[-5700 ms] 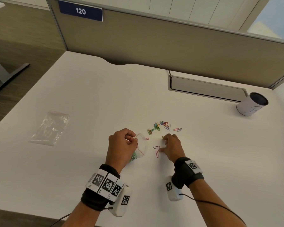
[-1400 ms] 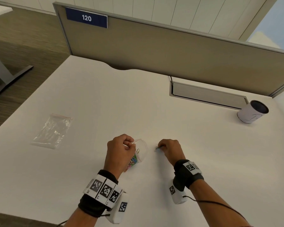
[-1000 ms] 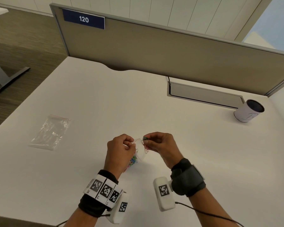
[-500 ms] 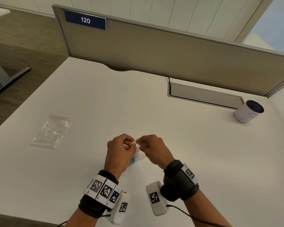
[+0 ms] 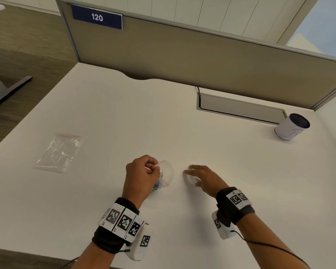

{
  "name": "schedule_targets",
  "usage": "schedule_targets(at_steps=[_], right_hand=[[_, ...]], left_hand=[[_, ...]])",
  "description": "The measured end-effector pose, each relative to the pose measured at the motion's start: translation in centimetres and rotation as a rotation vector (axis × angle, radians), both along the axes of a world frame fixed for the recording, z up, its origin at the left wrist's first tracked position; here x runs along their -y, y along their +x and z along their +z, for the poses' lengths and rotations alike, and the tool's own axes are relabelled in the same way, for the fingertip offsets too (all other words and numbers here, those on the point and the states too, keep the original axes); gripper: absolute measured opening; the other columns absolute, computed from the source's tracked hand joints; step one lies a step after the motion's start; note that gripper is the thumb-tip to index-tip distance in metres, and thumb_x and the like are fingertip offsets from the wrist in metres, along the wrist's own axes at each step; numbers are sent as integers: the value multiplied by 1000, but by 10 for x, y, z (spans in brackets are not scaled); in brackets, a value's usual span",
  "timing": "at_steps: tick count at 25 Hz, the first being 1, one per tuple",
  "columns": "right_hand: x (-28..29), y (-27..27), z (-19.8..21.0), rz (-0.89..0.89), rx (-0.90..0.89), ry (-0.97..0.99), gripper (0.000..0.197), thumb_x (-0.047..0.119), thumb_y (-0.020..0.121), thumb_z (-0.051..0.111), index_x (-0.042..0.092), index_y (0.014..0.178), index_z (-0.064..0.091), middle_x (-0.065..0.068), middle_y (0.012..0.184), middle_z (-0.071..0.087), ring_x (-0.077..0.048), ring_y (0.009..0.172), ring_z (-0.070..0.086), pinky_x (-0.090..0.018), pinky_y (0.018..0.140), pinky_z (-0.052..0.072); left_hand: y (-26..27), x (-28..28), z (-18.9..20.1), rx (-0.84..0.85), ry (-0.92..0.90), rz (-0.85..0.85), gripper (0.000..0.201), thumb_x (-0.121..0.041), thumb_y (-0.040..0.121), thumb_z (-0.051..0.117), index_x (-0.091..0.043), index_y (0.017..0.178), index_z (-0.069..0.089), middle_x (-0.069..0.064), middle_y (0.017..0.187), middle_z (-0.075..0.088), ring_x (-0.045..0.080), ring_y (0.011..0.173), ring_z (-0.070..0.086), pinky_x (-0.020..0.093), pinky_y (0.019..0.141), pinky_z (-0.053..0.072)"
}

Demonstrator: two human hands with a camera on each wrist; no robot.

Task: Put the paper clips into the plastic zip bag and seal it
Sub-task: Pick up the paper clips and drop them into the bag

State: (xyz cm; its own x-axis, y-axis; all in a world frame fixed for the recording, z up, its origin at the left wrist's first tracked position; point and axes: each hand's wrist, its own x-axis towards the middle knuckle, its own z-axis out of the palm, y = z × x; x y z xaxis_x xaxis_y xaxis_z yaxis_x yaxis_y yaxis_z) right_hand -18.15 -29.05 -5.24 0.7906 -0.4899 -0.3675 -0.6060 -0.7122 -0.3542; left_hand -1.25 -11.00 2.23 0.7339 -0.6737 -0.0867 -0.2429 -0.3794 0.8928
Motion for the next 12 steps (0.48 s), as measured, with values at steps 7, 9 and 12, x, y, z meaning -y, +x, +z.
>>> schedule_targets(at_steps=[7,9,12], right_hand=[[-5,3,-10,-156,218,-134,22,-4,83,49,9,94,62,-9,89,65,-28,82,59,-37,71,51],[-5,5,-10,-220,255,-51,19,-4,83,48,6,98,56,-11,87,65,-29,76,61,-38,66,54],[0,4,-9,-412,354,63,17,-2,86,49,6,99,56,-10,88,65,-27,75,62,-34,67,54]], left_hand=[[2,0,-1,-3,5,13,6,-8,83,69,-9,88,68,7,79,72,17,67,73,28,63,59],[1,1,-1,3,10,11,5,-7,83,69,-9,88,68,7,78,71,15,65,72,21,58,55],[0,1,1,1,19,7,5,-7,83,68,-9,88,68,6,78,71,13,64,71,15,55,50]])
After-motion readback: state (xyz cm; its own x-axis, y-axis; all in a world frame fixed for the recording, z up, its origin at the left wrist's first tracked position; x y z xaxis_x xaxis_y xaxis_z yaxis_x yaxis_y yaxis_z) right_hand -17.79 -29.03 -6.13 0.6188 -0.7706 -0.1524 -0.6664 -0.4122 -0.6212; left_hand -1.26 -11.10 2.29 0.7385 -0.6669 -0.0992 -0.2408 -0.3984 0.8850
